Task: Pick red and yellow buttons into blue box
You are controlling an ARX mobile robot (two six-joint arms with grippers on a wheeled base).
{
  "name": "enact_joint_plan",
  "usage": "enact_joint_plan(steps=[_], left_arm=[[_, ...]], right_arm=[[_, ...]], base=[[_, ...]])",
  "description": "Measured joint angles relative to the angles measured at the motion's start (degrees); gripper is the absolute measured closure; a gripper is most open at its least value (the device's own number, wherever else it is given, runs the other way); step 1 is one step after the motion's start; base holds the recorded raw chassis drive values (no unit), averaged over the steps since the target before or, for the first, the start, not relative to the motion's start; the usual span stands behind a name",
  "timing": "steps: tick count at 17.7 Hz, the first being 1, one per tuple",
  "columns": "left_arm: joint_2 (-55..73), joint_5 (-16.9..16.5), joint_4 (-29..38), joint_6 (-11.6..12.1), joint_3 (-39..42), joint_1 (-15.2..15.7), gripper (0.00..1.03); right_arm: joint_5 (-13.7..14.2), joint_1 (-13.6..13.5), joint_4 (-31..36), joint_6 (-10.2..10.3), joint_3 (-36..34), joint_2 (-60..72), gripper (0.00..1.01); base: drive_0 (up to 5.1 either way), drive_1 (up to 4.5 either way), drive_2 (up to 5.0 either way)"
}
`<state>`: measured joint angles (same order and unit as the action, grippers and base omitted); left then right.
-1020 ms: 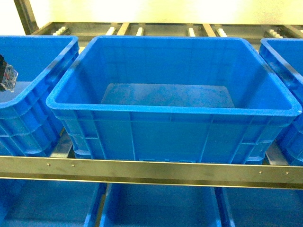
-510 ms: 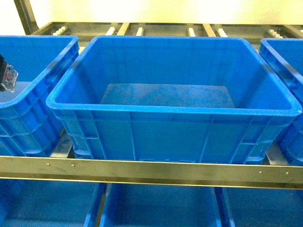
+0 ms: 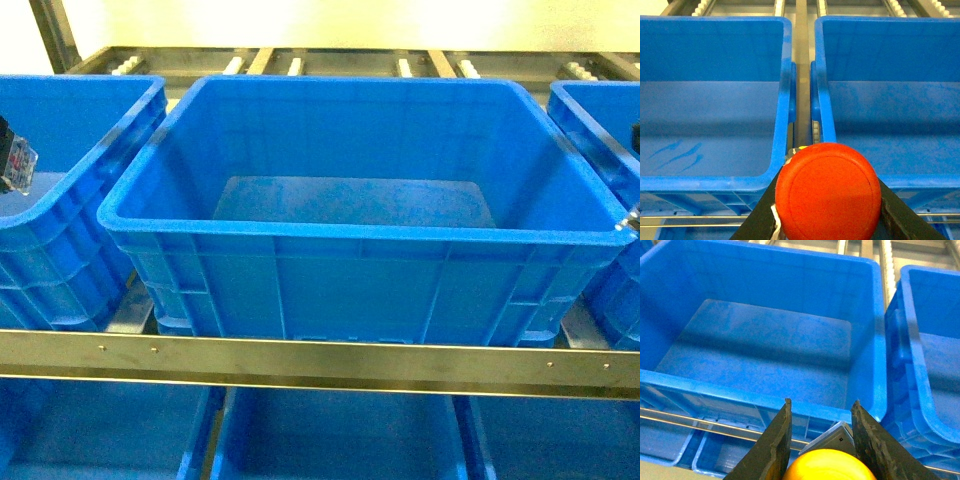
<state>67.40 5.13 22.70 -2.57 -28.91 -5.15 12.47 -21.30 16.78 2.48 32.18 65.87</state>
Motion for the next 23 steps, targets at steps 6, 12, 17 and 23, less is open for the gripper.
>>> enact_joint_plan(steps=[6, 12, 17, 23], left_arm=[[0.0, 0.0, 0.0, 0.0, 0.0, 0.0, 0.72], [0.0, 0.0, 0.0, 0.0, 0.0, 0.0, 0.72], [0.0, 0.0, 0.0, 0.0, 0.0, 0.0, 0.72], [0.0, 0.0, 0.02, 0.0, 0.0, 0.0, 0.72]], right_arm=[[-6.8, 2.71, -1.4, -0.77, 19.74, 19.91, 0.69], [-9.94, 3.89, -5.31, -3.13, 38.56, 38.05, 0.69], [-11.15, 4.5, -7.74, -4.57, 41.99, 46.62, 0.69], [-12.04, 4.24, -4.39, -3.98, 40.06, 46.34, 0.19]], base=[[0.0, 0.0, 0.0], [0.0, 0.0, 0.0], [0.0, 0.0, 0.0], [0.0, 0.0, 0.0]])
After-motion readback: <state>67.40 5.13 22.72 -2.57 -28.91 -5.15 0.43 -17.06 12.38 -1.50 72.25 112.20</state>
